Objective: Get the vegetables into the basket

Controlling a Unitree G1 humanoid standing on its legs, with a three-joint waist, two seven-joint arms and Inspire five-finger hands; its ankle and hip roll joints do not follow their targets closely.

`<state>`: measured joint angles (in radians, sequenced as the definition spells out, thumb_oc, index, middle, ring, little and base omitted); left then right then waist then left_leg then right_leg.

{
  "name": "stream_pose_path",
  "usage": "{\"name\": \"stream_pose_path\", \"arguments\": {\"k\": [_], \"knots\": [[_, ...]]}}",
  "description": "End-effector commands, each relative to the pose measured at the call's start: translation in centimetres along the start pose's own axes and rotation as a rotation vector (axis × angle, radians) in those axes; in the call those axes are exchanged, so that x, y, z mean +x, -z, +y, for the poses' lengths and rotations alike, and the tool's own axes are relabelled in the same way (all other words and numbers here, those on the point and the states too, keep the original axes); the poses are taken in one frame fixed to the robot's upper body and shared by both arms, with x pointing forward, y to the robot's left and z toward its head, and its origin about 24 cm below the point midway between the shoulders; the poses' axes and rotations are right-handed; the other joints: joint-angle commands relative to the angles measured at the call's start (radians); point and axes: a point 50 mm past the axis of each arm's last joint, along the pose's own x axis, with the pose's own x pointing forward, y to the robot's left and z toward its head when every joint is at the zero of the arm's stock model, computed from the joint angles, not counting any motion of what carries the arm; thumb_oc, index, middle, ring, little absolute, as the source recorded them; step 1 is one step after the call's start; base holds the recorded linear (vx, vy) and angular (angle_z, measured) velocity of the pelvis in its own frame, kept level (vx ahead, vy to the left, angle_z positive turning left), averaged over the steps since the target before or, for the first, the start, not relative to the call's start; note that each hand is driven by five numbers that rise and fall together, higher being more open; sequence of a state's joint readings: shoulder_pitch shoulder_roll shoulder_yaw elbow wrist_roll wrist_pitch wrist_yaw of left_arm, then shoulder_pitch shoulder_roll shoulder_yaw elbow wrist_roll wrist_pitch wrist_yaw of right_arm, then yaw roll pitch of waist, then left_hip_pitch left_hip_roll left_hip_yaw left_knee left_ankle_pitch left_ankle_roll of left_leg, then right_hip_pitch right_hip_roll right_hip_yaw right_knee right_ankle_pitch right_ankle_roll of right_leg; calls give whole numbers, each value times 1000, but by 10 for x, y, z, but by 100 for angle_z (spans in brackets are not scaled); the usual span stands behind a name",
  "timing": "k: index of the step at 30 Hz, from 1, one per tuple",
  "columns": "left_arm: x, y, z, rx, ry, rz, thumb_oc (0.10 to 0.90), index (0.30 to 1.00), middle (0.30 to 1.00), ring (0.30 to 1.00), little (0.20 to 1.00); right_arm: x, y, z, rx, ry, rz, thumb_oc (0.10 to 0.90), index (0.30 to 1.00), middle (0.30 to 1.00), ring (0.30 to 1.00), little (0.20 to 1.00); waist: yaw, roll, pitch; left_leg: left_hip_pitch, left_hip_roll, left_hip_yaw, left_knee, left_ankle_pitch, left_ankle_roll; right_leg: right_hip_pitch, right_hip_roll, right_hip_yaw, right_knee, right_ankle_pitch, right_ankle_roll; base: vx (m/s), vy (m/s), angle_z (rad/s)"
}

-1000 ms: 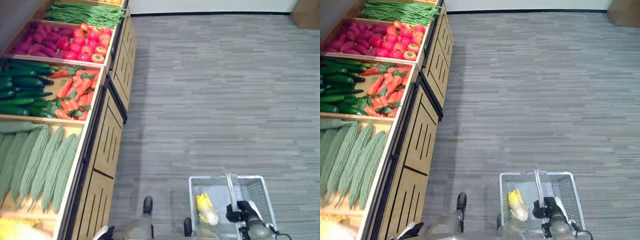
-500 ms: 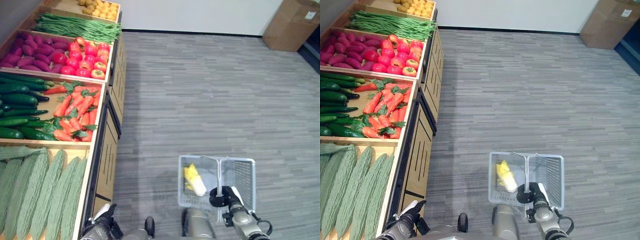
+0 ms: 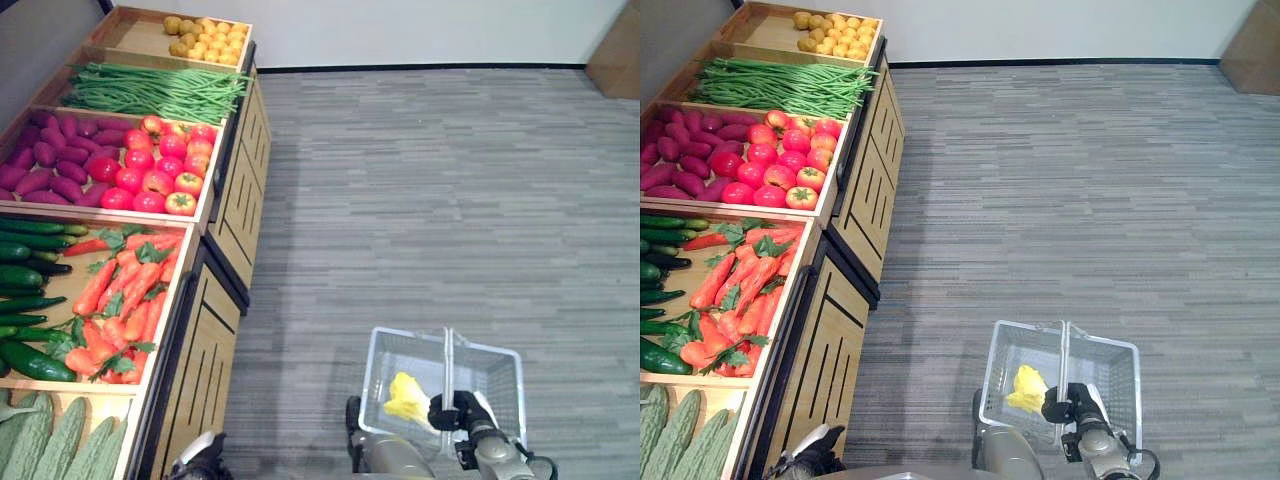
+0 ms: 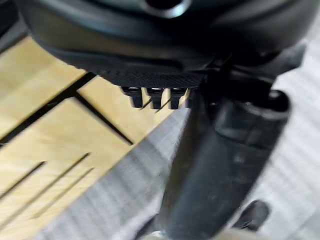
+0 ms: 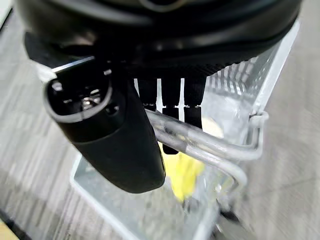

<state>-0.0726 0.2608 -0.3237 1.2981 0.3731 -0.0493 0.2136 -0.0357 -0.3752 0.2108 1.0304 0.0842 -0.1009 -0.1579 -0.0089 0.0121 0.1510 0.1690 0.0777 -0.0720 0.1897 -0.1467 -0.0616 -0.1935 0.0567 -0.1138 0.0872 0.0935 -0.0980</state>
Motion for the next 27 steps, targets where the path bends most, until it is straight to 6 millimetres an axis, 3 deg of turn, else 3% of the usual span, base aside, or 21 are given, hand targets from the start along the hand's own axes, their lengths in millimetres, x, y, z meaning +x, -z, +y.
{"name": "stream_pose_path", "arguments": {"k": [1,5,6,9,11,13,14,17,20,27], "knots": [[1,11,14,30,-56,27,900,1000,1000,1000,1000,-2,-12,-24,-29,65,-119,400,300,300,300,300,-7,-13,1,-14,17,-15,-124,130,-8,-52,-90,42,102,-30,198,65,-91,17],[1,8,12,32,-53,20,900,1000,1000,1000,1000,-2,-12,-25,-70,57,-127,400,300,300,300,300,-4,-2,-1,-39,32,-31,-80,204,-28,-34,-74,41,90,-47,176,99,-147,3],[1,6,12,39,-53,14,900,1000,1000,1000,1000,-3,-10,-25,-66,59,-120,400,300,300,300,300,1,-5,5,-71,27,-40,-21,258,-40,-6,-70,41,62,-47,163,47,-104,1],[2,2,12,41,-54,6,900,1000,1000,1000,1000,-3,-9,-26,-68,63,-116,400,300,300,300,300,2,-9,23,-134,28,-20,90,304,-44,39,-72,39,46,-69,139,78,-144,10],[2,1,13,44,-54,2,900,1000,1000,1000,1000,-3,-9,-27,-67,67,-113,400,300,300,300,300,4,-9,30,-154,26,-15,91,307,-40,50,-76,39,46,-75,138,45,-34,12],[2,-5,11,76,-51,-24,900,1000,1000,1000,1000,-4,-5,-34,-62,96,-103,400,300,300,300,300,14,-18,39,-272,2,59,-35,225,-21,103,-118,22,16,-88,155,138,10,45],[2,-6,11,84,-48,-28,900,1000,1000,1000,1000,-3,-5,-35,-66,104,-101,400,300,300,300,300,19,-17,38,-300,-4,66,-72,221,-21,112,-121,24,8,-88,160,158,59,66],[2,-5,11,95,-46,-25,900,1000,1000,1000,1000,-3,-6,-34,-75,109,-104,400,300,300,300,300,39,-2,38,-359,5,97,-171,302,-26,150,-108,41,-10,-99,164,145,79,6],[2,0,10,113,-37,-16,900,1000,1000,1000,1000,-3,-9,-32,-74,102,-114,400,300,300,300,300,51,-2,38,-357,0,106,-174,312,-24,176,-99,68,-10,-114,167,158,100,-55],[1,8,14,114,-43,7,900,1000,1000,1000,1000,-4,-12,-16,-63,53,-127,400,300,300,300,300,56,-23,15,-309,-40,152,-167,242,33,188,-158,123,17,-124,213,131,202,-33]]}}
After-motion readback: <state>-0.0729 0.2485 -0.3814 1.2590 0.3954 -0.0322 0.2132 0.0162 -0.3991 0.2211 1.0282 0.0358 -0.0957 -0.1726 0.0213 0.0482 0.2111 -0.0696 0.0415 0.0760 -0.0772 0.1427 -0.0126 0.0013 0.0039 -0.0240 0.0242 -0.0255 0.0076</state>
